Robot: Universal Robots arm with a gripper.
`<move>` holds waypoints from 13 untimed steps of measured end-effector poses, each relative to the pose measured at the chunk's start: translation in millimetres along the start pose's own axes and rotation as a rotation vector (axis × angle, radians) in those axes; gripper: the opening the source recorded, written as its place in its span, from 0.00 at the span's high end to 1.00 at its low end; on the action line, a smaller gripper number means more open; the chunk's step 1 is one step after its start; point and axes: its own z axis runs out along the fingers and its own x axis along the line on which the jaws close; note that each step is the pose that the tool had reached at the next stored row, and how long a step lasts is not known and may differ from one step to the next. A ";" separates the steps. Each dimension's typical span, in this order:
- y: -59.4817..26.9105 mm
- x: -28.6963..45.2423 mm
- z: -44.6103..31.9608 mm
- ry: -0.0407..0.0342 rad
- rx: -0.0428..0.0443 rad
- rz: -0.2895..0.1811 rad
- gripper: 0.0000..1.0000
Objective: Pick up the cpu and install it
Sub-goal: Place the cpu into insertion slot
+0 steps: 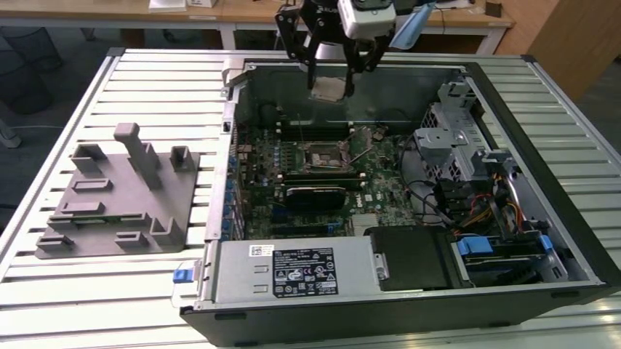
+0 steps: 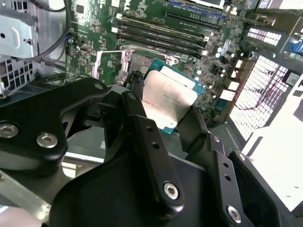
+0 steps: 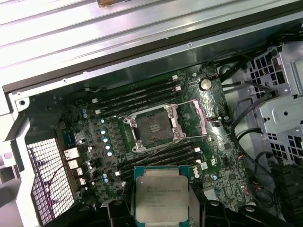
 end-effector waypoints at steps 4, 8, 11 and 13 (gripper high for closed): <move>0.0 0.0 1.1 -0.0005 0.0018 0.071 0.46; 0.0 0.1 2.3 -0.0011 0.0035 0.141 0.46; 0.0 0.1 3.4 -0.0015 0.0049 0.195 0.46; 0.0 0.1 4.2 -0.0019 0.0057 0.229 0.46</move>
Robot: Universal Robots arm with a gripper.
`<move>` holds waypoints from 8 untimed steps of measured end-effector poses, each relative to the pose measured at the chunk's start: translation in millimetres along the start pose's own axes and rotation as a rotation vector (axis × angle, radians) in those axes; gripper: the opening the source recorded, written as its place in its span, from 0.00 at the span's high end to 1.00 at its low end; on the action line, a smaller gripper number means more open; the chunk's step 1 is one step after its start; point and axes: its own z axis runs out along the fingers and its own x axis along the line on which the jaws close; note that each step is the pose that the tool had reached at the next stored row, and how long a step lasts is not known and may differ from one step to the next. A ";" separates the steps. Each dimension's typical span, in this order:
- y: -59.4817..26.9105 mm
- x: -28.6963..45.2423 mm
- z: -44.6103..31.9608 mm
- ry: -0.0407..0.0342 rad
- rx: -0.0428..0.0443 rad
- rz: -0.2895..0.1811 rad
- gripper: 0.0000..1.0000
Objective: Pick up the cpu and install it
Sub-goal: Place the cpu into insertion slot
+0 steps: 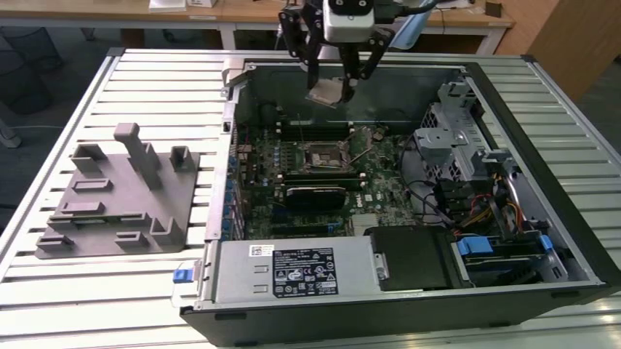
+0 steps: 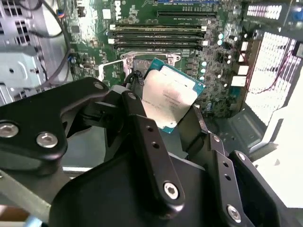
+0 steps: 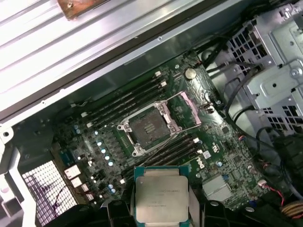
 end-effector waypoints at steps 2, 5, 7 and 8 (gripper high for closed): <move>0.0 0.0 0.6 -0.0007 0.0005 0.032 0.46; 0.2 0.1 1.1 -0.0016 0.0010 0.072 0.46; 0.5 0.2 1.4 -0.0020 0.0017 0.093 0.46; 0.5 0.2 1.6 -0.0023 0.0015 0.098 0.46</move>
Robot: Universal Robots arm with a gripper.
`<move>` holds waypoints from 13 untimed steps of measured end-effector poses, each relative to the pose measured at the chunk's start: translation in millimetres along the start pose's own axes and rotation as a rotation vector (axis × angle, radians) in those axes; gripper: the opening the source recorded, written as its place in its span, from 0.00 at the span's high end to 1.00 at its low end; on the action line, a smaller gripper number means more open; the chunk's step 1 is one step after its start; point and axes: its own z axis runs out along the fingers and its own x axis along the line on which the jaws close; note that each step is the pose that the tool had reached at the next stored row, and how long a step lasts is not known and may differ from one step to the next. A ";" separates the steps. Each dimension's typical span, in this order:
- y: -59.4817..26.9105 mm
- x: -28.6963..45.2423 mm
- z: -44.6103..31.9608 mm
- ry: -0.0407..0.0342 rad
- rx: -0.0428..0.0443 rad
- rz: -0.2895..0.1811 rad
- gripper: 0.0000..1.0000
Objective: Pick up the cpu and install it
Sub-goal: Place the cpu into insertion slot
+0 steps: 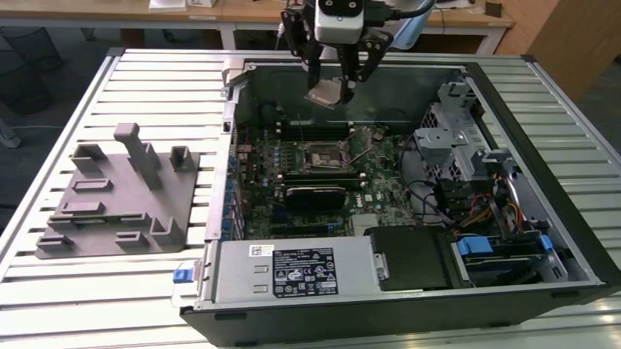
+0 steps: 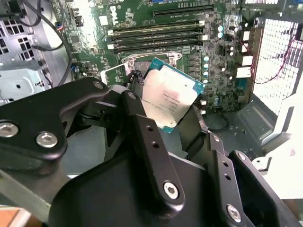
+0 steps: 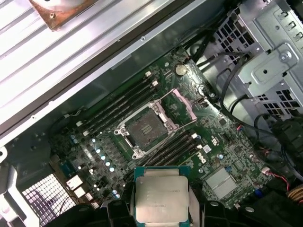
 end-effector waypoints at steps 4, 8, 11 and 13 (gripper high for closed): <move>0.1 0.1 0.8 -0.0003 0.0009 0.029 0.46; 0.1 0.1 1.5 -0.0006 0.0015 0.057 0.46; 0.1 0.1 1.9 -0.0007 0.0020 0.072 0.46; 0.1 0.1 2.0 -0.0008 0.0021 0.077 0.46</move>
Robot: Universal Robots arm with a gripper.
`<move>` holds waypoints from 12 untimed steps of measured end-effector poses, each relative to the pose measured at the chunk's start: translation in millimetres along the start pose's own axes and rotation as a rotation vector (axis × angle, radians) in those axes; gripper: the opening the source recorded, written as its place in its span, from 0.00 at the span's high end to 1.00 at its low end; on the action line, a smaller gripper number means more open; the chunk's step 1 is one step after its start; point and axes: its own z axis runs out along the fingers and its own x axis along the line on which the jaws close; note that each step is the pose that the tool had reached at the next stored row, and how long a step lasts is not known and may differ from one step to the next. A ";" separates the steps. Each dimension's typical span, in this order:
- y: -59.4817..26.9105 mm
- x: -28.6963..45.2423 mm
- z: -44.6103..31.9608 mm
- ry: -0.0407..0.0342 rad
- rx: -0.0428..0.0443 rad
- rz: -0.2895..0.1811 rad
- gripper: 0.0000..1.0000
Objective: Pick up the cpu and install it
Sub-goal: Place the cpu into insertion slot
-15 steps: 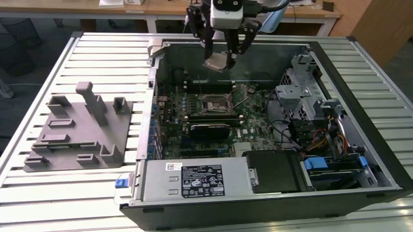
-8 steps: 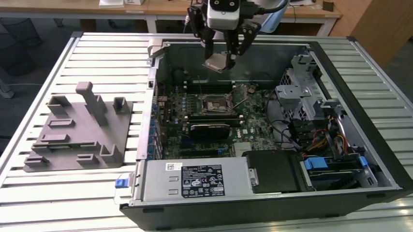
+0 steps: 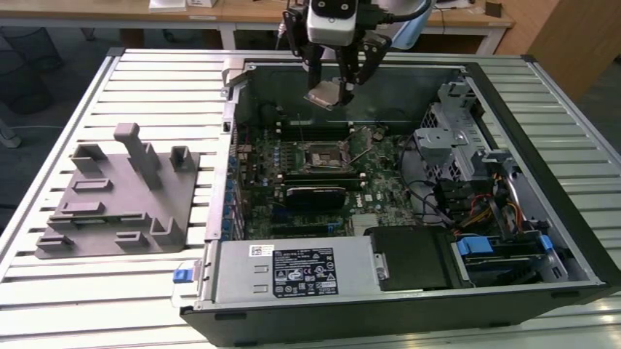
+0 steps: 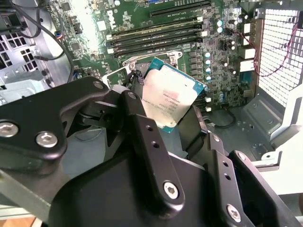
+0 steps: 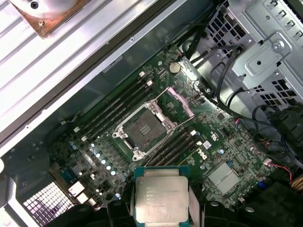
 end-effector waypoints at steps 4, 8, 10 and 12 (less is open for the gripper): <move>0.0 0.0 0.4 0.0000 0.0001 0.005 0.46; 0.0 0.0 0.7 -0.0001 0.0002 0.010 0.46; 0.0 0.0 0.9 -0.0001 0.0003 0.013 0.46; 0.0 0.0 1.0 -0.0001 0.0003 0.015 0.46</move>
